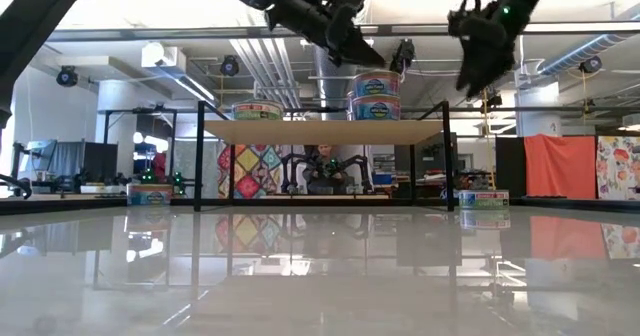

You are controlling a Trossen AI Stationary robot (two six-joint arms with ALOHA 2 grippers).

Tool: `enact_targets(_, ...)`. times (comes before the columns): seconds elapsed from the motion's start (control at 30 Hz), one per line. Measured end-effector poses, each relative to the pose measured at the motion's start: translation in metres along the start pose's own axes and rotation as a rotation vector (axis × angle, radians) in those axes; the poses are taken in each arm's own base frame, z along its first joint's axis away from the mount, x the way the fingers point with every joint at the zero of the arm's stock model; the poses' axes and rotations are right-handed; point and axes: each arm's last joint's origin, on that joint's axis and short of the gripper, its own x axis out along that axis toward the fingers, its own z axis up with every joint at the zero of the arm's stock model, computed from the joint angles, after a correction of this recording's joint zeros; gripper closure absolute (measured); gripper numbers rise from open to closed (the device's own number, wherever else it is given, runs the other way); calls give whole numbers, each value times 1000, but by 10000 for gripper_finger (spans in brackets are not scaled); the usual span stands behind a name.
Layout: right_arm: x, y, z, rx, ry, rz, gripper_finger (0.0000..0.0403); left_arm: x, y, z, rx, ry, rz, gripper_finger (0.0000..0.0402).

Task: Stack canned seafood by type on shelf
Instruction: Stack the green tuna can on top of the green tuna can on the shelf

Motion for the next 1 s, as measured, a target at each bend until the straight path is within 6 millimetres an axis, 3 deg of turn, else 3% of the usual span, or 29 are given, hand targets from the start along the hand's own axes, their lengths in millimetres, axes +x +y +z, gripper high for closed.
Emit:
enact_targets(0.17,21,4,-19,-17,98,-66,47,-18,-20,22,49,-14,-41,401)
enact_targets(0.33,39,4,-29,-60,151,-98,110,-38,-54,37,94,-53,-96,401)
enact_targets(0.5,30,4,-32,27,105,-106,180,-64,-87,38,115,-95,-138,401)
enact_targets(0.6,23,4,-39,129,68,-120,217,-78,-105,28,102,-100,-140,401)
enact_targets(0.67,22,3,-46,245,25,-154,239,-86,-114,18,89,-107,-121,401)
enact_targets(0.77,23,1,-56,572,-115,-231,267,-97,-124,1,72,-133,-110,401)
enact_targets(0.9,25,2,-65,1091,-190,-145,294,-103,-133,-22,11,-157,-107,401)
enact_targets(1.0,25,3,-68,1318,-191,-116,308,-105,-138,-36,-38,-182,-108,401)
